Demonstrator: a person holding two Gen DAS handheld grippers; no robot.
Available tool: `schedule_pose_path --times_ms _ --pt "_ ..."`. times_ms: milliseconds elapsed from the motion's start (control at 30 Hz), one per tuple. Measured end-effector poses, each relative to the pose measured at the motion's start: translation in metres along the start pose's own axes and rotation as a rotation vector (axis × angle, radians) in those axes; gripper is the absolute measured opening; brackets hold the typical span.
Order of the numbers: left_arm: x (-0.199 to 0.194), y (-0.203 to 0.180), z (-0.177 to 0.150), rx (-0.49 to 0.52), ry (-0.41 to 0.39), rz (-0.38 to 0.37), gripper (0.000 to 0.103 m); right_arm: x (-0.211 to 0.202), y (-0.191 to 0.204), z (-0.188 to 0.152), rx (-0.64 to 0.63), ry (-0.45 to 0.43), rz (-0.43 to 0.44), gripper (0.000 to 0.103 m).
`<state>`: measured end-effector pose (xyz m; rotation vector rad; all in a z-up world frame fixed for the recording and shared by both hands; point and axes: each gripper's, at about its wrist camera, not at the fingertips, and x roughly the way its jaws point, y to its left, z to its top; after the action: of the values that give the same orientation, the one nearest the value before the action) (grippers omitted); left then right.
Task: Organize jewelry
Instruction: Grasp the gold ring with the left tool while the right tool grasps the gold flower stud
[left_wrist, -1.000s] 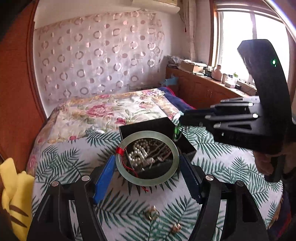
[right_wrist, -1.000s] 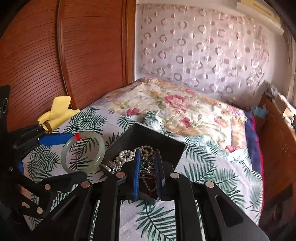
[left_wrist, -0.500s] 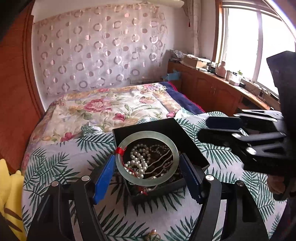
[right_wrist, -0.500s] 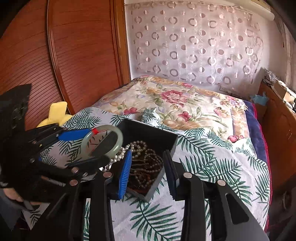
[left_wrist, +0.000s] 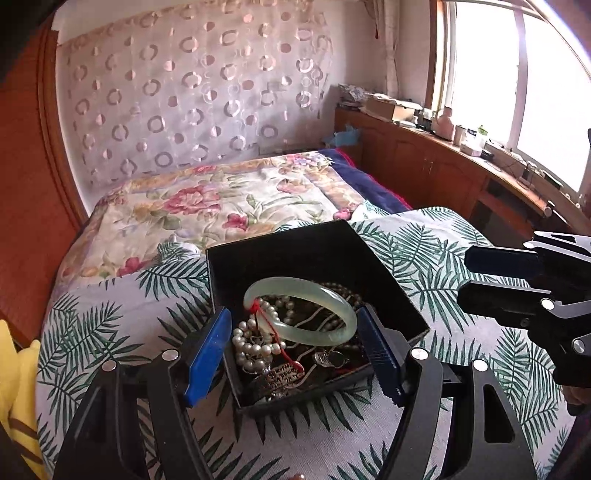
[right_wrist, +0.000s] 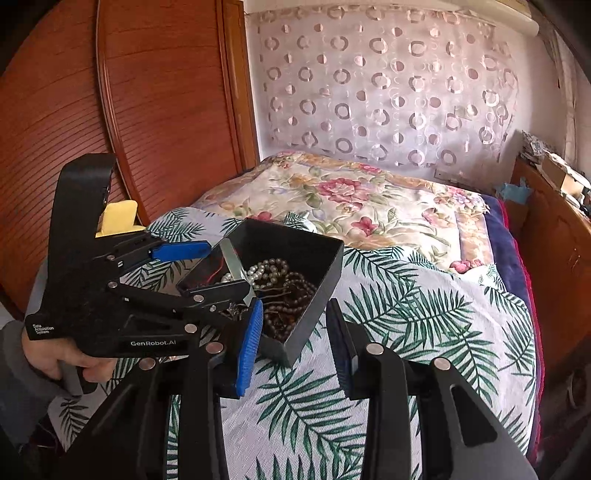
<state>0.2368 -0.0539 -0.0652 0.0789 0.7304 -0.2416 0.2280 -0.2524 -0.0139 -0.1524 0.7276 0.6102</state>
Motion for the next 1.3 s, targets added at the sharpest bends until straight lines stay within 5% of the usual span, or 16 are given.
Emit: schedule_pose_path --times_ms 100,500,933,1133,1167,1300 --pt "-0.01 0.0 -0.005 -0.002 -0.017 -0.004 0.081 -0.006 0.003 -0.007 0.007 -0.013 0.006 0.038" --pt "-0.057 0.032 -0.035 -0.081 -0.066 -0.011 0.095 -0.002 0.065 -0.053 -0.059 0.051 0.137 0.038" --pt "-0.069 0.069 -0.09 -0.136 -0.005 0.025 0.095 0.036 0.118 -0.082 -0.175 0.206 0.176 0.038" --pt "-0.064 0.068 -0.102 -0.123 0.034 0.024 0.095 0.043 0.129 -0.082 -0.226 0.211 0.124 0.027" --pt "-0.063 0.068 -0.103 -0.121 0.04 0.022 0.095 0.043 0.132 -0.083 -0.246 0.209 0.107 0.018" --pt "-0.059 0.065 -0.105 -0.11 0.06 0.022 0.093 0.042 0.133 -0.083 -0.279 0.209 0.11 0.016"
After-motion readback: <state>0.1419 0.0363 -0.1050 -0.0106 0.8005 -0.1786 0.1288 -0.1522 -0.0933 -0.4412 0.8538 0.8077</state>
